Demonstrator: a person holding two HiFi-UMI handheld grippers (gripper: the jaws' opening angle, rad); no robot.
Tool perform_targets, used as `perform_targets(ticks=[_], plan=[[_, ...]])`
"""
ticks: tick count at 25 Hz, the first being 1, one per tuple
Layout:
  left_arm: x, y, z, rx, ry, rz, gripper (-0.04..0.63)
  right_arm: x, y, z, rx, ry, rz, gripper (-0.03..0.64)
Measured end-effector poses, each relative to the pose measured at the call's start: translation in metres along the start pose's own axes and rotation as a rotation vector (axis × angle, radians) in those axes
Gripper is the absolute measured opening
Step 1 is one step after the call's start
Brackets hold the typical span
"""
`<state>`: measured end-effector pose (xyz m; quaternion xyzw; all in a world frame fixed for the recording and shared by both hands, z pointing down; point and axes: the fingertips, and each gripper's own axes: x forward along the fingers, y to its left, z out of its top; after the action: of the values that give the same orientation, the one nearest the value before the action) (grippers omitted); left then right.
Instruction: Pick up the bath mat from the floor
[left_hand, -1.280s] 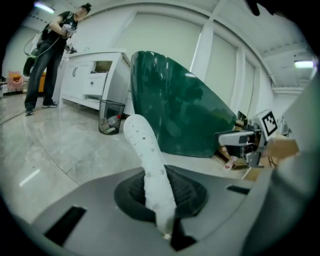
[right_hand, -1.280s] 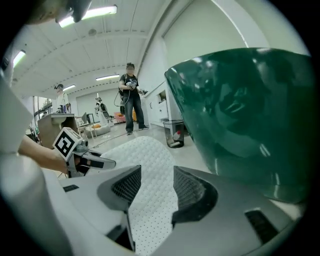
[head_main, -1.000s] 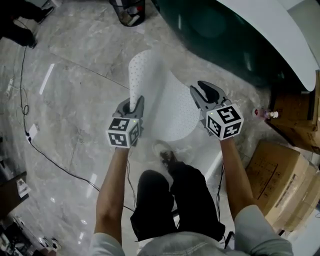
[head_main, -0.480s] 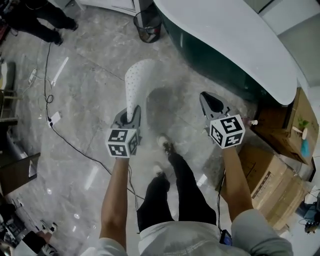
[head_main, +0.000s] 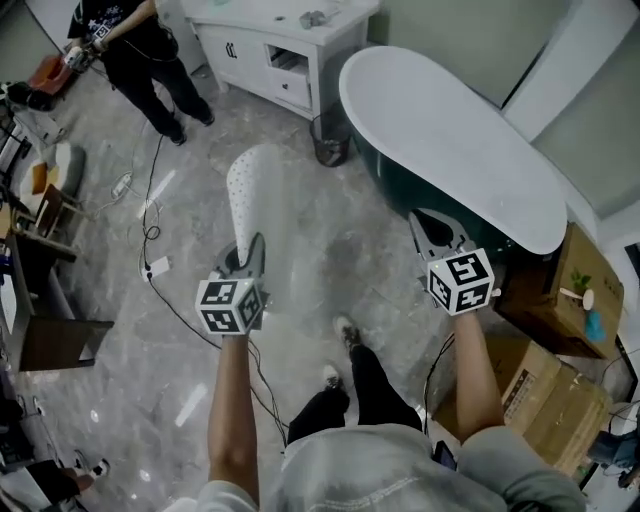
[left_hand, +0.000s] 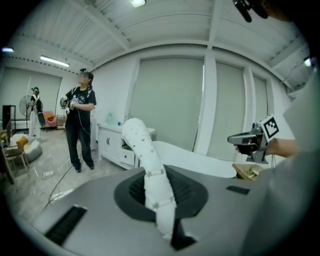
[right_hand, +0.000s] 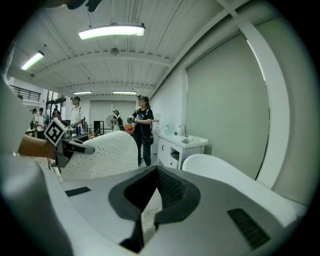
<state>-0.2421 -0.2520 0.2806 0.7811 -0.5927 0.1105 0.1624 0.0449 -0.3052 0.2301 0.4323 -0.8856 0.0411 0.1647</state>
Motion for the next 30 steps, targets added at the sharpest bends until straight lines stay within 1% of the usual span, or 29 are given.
perform_targets(ticks=[2,6,9,14,17,21,27,30], plan=[[-0.027,-0.004,0.03,0.036,-0.04,0.0,0.032,-0.018,0.008,0.032,-0.034,-0.028,0.004,0.015],[-0.081,-0.023,0.069,0.068,-0.073,-0.004,0.032,-0.061,0.032,0.077,-0.099,-0.058,0.021,0.015],[-0.111,-0.032,0.104,0.108,-0.141,-0.002,0.032,-0.08,0.048,0.114,-0.131,-0.103,0.037,0.015],[-0.159,-0.047,0.137,0.153,-0.226,0.027,0.032,-0.111,0.075,0.153,-0.159,-0.168,0.058,0.015],[-0.184,-0.057,0.152,0.182,-0.268,0.031,0.032,-0.129,0.093,0.176,-0.169,-0.231,0.093,0.015],[-0.216,-0.067,0.164,0.211,-0.306,0.042,0.032,-0.149,0.114,0.191,-0.207,-0.266,0.109,0.015],[-0.257,-0.086,0.172,0.251,-0.35,0.041,0.032,-0.174,0.128,0.192,-0.215,-0.267,0.102,0.015],[-0.27,-0.095,0.172,0.259,-0.357,0.046,0.032,-0.185,0.134,0.189,-0.224,-0.267,0.109,0.015]])
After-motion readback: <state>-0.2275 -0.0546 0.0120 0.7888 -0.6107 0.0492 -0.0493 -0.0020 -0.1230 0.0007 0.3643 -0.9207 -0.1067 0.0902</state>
